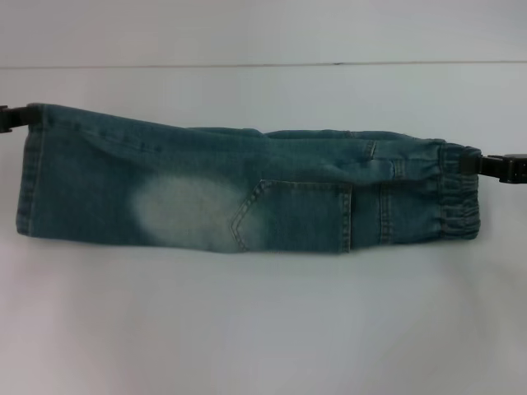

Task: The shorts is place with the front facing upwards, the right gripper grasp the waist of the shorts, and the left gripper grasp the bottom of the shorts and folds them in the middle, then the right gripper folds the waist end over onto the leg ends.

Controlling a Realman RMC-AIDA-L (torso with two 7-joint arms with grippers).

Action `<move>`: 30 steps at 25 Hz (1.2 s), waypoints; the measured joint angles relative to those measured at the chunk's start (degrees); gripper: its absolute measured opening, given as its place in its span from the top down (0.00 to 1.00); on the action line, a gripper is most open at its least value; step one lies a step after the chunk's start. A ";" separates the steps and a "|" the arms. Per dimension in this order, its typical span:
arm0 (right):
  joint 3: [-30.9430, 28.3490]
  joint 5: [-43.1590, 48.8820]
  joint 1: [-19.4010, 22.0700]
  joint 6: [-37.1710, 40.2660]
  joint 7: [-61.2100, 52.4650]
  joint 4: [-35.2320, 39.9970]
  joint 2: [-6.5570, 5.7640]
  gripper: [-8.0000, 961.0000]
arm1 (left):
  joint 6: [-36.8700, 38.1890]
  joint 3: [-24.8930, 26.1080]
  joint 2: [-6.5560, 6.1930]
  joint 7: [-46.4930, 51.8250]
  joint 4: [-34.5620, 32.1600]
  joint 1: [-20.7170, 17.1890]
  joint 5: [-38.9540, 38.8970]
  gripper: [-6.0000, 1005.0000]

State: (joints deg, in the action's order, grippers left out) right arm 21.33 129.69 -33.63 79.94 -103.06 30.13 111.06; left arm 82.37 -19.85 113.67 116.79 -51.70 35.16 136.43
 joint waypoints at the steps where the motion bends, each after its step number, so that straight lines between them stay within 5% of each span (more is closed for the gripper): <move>1: -0.01 -0.15 -0.06 -0.34 0.28 -0.01 0.15 0.95 | -1.54 -0.22 0.19 -0.05 0.31 0.06 -0.33 0.97; 13: -0.13 -7.13 -0.10 -1.44 5.29 -0.08 0.64 0.95 | -6.72 -1.09 0.03 -0.77 2.72 0.52 -0.47 0.97; 30: 5.70 -7.38 -2.63 -13.24 6.37 -0.73 2.40 0.95 | -15.36 -4.20 0.77 -4.78 6.32 0.86 -0.55 0.94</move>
State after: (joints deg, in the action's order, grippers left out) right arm 27.03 122.31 -36.26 66.71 -96.68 29.40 113.46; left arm 67.00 -24.05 114.44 112.01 -45.38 36.02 135.87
